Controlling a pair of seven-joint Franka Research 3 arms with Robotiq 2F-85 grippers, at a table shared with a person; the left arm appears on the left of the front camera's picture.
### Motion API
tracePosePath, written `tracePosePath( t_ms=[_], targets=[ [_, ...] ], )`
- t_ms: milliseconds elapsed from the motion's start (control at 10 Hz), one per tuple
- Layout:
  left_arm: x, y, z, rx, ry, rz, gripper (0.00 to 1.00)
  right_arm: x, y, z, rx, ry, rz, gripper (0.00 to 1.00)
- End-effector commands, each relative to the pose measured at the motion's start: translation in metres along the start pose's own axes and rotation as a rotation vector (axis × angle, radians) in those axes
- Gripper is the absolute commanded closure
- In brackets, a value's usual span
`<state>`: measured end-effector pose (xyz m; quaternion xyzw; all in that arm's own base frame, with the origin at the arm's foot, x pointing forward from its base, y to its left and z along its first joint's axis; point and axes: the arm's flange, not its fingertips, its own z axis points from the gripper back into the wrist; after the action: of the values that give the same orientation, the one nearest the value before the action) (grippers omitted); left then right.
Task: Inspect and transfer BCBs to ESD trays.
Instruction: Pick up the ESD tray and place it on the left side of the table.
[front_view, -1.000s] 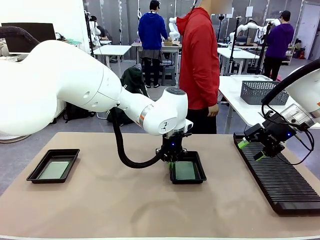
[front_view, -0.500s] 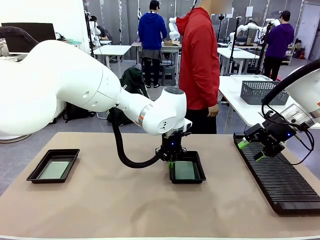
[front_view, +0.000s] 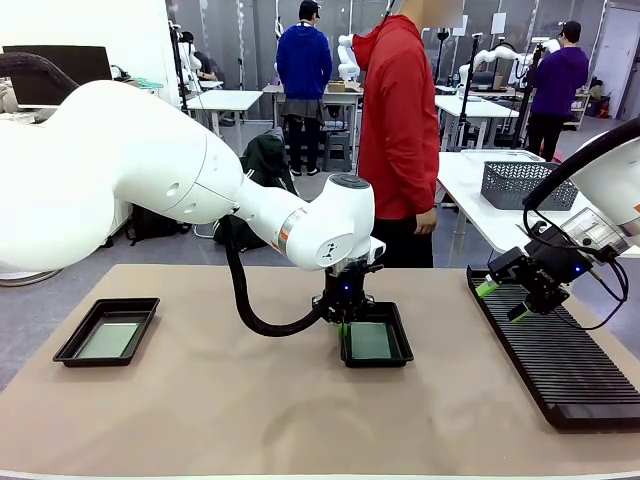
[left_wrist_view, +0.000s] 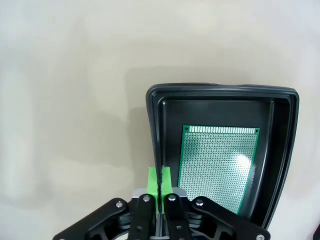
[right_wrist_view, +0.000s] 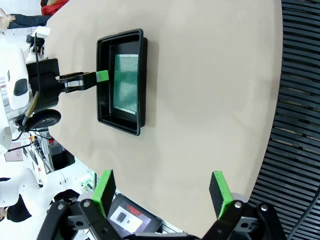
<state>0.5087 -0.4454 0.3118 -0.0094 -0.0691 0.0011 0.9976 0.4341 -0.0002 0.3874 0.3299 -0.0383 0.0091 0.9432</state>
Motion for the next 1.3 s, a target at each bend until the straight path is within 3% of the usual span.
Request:
tracePosePath(
  t_ms=[0,900,1200],
  targets=[
    [-0.001,0.019,0.012,-0.068,-0.011,-0.013,0.97,-0.001,0.002,0.000,-0.005,-0.009,-0.013,0.00],
    [0.004,0.110,0.025,-0.435,0.011,-0.042,0.97,-0.001,0.002,0.000,-0.005,-0.009,-0.013,0.00],
    [0.003,0.151,0.028,-0.490,0.023,-0.024,0.97,-0.001,0.002,0.000,-0.005,-0.009,-0.013,0.00]
  ],
)
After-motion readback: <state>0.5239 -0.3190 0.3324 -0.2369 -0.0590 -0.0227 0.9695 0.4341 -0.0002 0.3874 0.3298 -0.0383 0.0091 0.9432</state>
